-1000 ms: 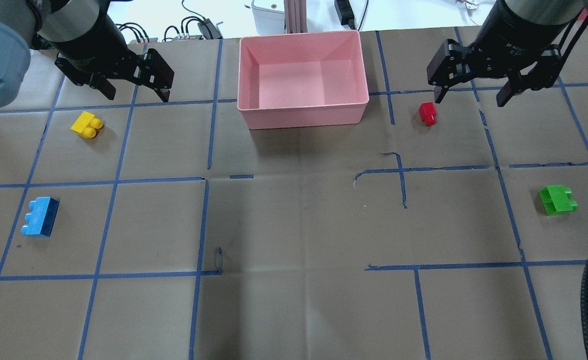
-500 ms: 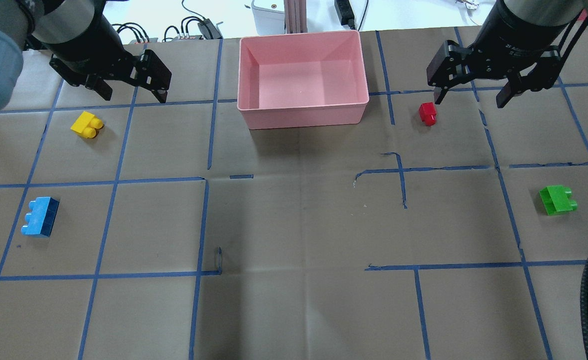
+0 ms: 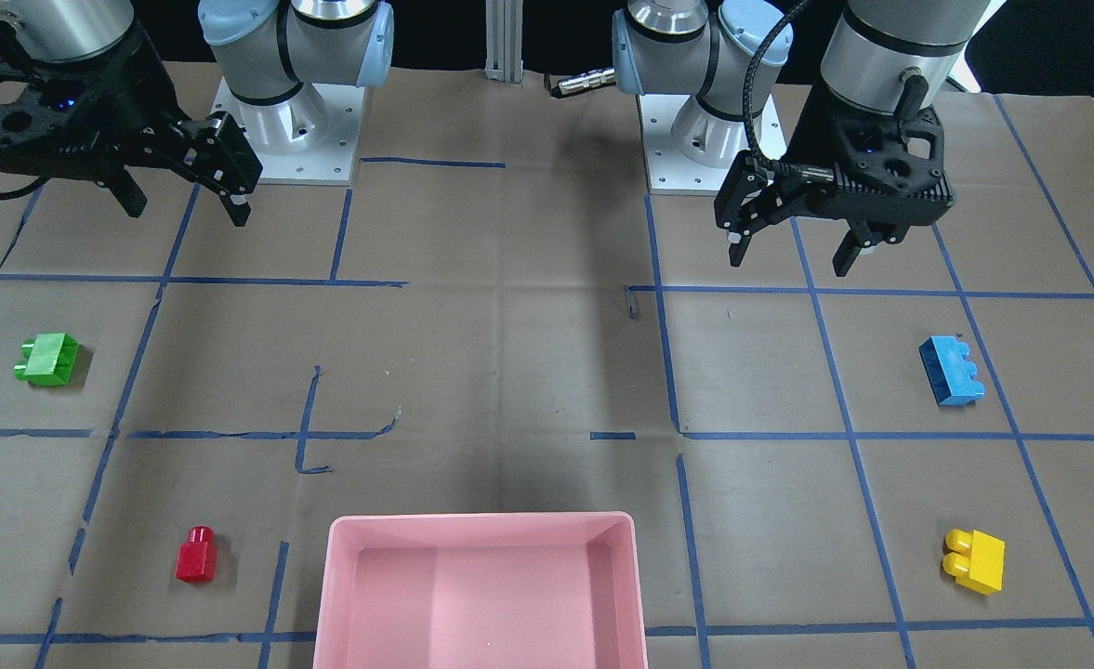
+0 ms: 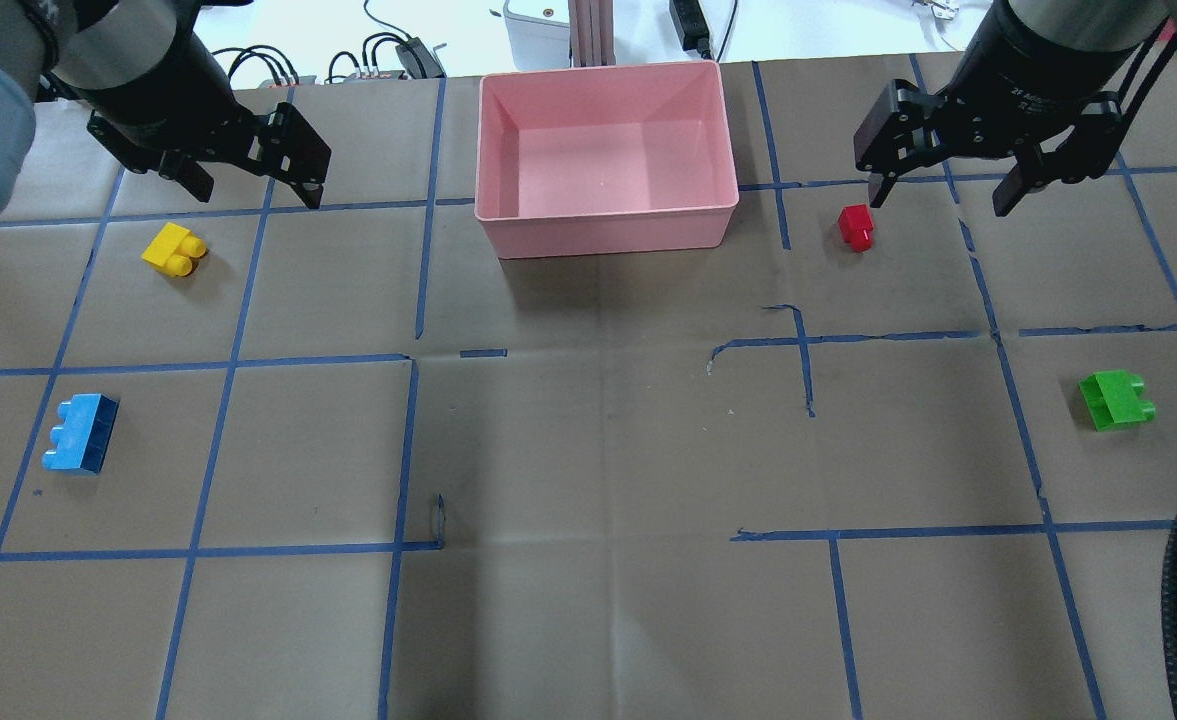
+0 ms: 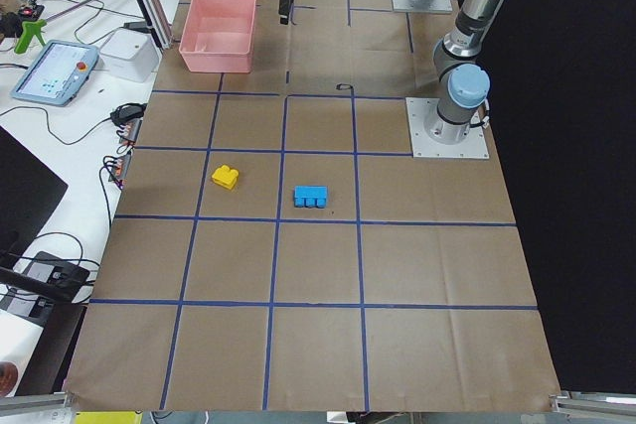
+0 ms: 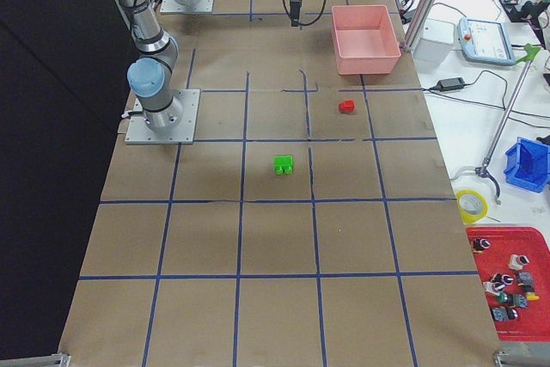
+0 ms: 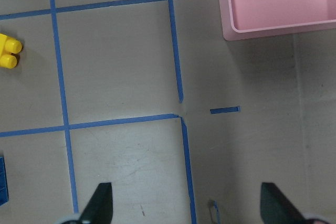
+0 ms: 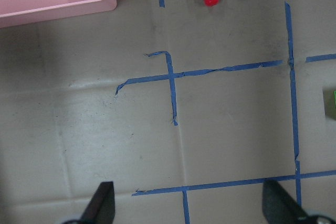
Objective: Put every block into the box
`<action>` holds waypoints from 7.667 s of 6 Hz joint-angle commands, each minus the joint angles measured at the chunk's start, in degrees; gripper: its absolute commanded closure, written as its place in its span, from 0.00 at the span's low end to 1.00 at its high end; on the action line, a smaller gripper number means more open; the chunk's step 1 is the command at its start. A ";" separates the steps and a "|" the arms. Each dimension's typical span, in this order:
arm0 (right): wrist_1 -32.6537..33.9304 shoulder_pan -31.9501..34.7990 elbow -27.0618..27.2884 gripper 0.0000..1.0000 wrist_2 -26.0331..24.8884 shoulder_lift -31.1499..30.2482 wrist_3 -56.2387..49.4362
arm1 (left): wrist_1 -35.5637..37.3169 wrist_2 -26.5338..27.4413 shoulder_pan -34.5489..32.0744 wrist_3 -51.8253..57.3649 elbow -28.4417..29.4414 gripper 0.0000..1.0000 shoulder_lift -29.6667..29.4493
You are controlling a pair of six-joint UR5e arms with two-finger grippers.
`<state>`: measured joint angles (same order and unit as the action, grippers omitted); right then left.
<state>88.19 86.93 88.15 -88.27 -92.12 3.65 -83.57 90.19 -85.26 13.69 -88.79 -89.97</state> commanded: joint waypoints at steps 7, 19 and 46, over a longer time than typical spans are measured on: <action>-0.39 0.00 0.44 0.00 -0.06 -0.08 0.04 | 4.47 -2.65 44.47 46.83 -8.32 0.00 -1.08; -0.65 0.26 1.23 0.00 -0.06 1.15 0.65 | 38.75 -8.27 44.12 27.89 -26.53 0.01 -19.80; 54.46 -39.47 34.10 0.01 0.47 18.73 -46.45 | 0.07 0.16 -16.26 -22.13 46.16 0.85 -52.05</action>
<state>142.71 47.50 122.25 -86.91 -73.62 -42.52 -84.50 90.13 -101.37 -8.58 -42.46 -140.59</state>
